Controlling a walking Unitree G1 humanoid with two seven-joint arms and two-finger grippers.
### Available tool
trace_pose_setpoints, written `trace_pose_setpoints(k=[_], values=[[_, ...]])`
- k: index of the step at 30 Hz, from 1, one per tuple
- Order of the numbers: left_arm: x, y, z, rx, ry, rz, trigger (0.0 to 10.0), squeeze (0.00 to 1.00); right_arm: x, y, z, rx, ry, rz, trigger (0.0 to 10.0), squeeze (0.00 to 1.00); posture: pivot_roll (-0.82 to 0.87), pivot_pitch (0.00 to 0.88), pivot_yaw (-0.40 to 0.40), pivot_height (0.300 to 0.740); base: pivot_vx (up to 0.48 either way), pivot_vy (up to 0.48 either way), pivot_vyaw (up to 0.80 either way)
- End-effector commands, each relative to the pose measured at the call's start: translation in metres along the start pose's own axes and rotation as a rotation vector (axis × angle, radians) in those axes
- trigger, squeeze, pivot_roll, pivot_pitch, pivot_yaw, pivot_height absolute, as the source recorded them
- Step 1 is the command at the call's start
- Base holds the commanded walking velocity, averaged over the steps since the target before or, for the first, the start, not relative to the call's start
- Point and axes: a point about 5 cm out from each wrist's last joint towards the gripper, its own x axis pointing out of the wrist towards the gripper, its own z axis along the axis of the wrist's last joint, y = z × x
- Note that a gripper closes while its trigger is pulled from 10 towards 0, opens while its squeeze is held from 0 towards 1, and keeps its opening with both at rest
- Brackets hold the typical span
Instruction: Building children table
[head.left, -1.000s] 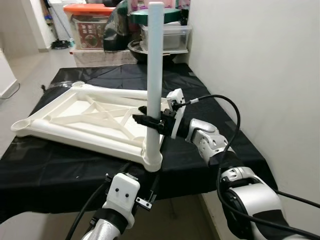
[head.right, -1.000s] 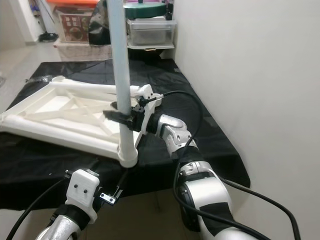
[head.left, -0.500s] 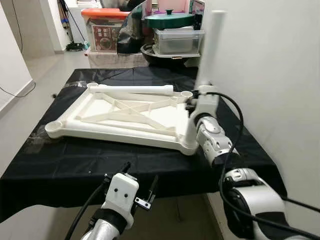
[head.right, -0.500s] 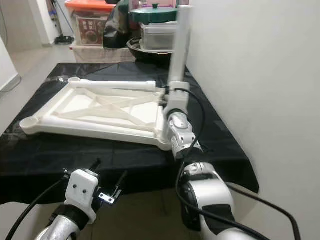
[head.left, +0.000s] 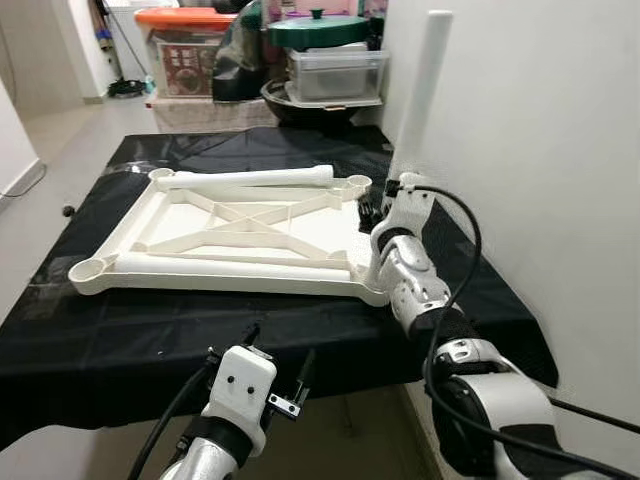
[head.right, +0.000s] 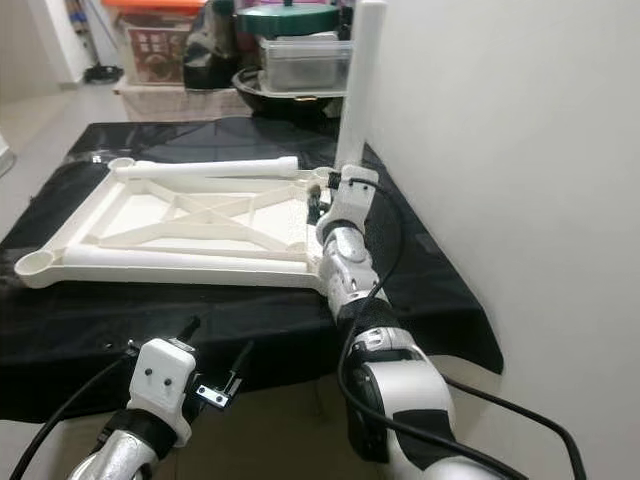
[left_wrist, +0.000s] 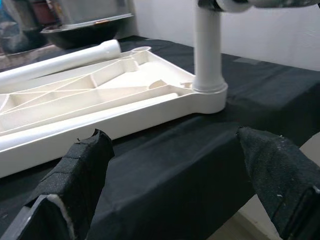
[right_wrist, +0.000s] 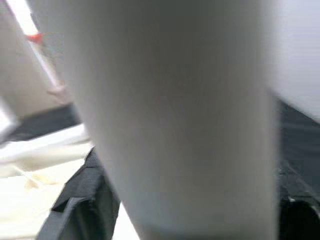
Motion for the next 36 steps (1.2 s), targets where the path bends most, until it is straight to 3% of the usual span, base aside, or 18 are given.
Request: trace_pose_setpoints(k=[1,2,3,5,12,14,21,22,23,26,28,29,30,31,33,34,35,36], values=[[0.000,-0.002,-0.005,-0.004,0.017,-0.010,10.0,0.00,0.001,0.015,0.000,0.053,0.029,0.186,10.0,0.00,0.03,0.015,-0.049,0.740,0.000,0.000,0.00],[0.000,-0.002,-0.005,-0.004,0.017,-0.011,10.0,0.00,-0.001,0.018,-0.003,0.073,0.072,0.313,10.0,0.00,0.03,0.015,-0.049,0.740,0.000,0.000,0.00],[0.000,-0.002,-0.005,-0.004,0.017,-0.011,10.0,0.00,-0.001,0.018,-0.003,0.073,0.072,0.313,10.0,0.00,0.03,0.015,-0.049,0.740,0.000,0.000,0.00],[0.000,-0.003,-0.005,-0.004,0.016,-0.012,10.0,0.00,-0.008,0.023,-0.006,0.077,0.130,0.553,10.0,0.00,0.03,0.015,-0.049,0.740,0.000,0.000,0.00],[-0.001,-0.003,-0.004,-0.001,0.015,-0.011,10.0,0.00,-0.022,0.024,-0.011,0.042,0.210,0.855,10.0,0.00,0.05,0.005,-0.046,0.740,0.000,0.000,0.00],[-0.001,-0.003,-0.005,-0.002,0.017,-0.010,10.0,0.00,-0.034,0.026,-0.012,0.031,0.251,1.071,10.0,0.00,0.04,0.001,-0.049,0.740,0.000,0.000,0.00],[-0.002,-0.006,-0.006,-0.007,0.021,-0.016,10.0,0.00,-0.040,0.032,-0.007,0.073,0.259,1.239,10.0,0.00,0.04,0.000,-0.051,0.740,0.000,0.000,0.00],[-0.002,-0.006,-0.006,-0.007,0.021,-0.016,10.0,0.00,-0.040,0.033,-0.007,0.078,0.262,1.246,0.4,0.00,0.04,0.000,-0.052,0.740,0.000,0.000,0.00],[-0.002,-0.006,-0.006,-0.006,0.021,-0.016,10.0,0.00,-0.040,0.034,-0.007,0.088,0.272,1.260,0.0,0.00,0.04,0.000,-0.052,0.740,0.000,0.000,0.00],[-0.002,-0.006,-0.006,-0.006,0.021,-0.015,10.0,0.00,-0.038,0.035,-0.007,0.072,0.271,1.236,0.0,0.00,0.04,0.000,-0.052,0.740,0.000,0.000,0.00],[-0.002,-0.006,-0.006,-0.007,0.021,-0.013,10.0,0.00,-0.026,0.032,-0.016,-0.079,0.271,0.997,0.0,0.00,0.04,0.000,-0.052,0.740,0.000,0.000,0.00],[-0.002,-0.006,-0.006,-0.007,0.021,-0.013,10.0,0.00,-0.026,0.032,-0.016,-0.079,0.271,0.997,0.0,0.00,0.04,0.000,-0.052,0.740,0.000,0.000,0.00],[-0.002,-0.006,-0.006,-0.007,0.021,-0.013,10.0,0.00,-0.018,0.026,-0.018,-0.137,0.262,0.836,0.0,0.00,0.04,0.000,-0.052,0.740,0.000,0.000,0.00],[-0.002,-0.006,-0.006,-0.007,0.021,-0.013,10.0,0.00,-0.018,0.026,-0.018,-0.137,0.262,0.836,0.0,0.00,0.04,0.000,-0.052,0.740,0.000,0.000,0.00],[-0.002,-0.006,-0.006,-0.007,0.021,-0.012,10.0,0.00,-0.008,0.010,-0.016,-0.179,0.245,0.542,0.0,0.00,0.04,0.000,-0.054,0.740,0.000,0.000,0.00],[-0.002,-0.006,-0.006,-0.007,0.021,-0.012,10.0,0.00,-0.008,0.010,-0.016,-0.179,0.245,0.542,0.0,0.00,0.04,0.000,-0.054,0.740,0.000,0.000,0.00],[-0.002,-0.005,-0.006,-0.007,0.021,-0.011,10.0,0.00,-0.001,-0.014,-0.009,-0.223,0.213,0.198,0.0,0.00,0.04,0.000,-0.053,0.740,0.000,0.000,0.00],[-0.002,-0.005,-0.006,-0.007,0.021,-0.011,10.0,0.00,-0.001,-0.014,-0.009,-0.223,0.213,0.198,0.0,0.00,0.04,0.000,-0.053,0.740,0.000,0.000,0.00]])
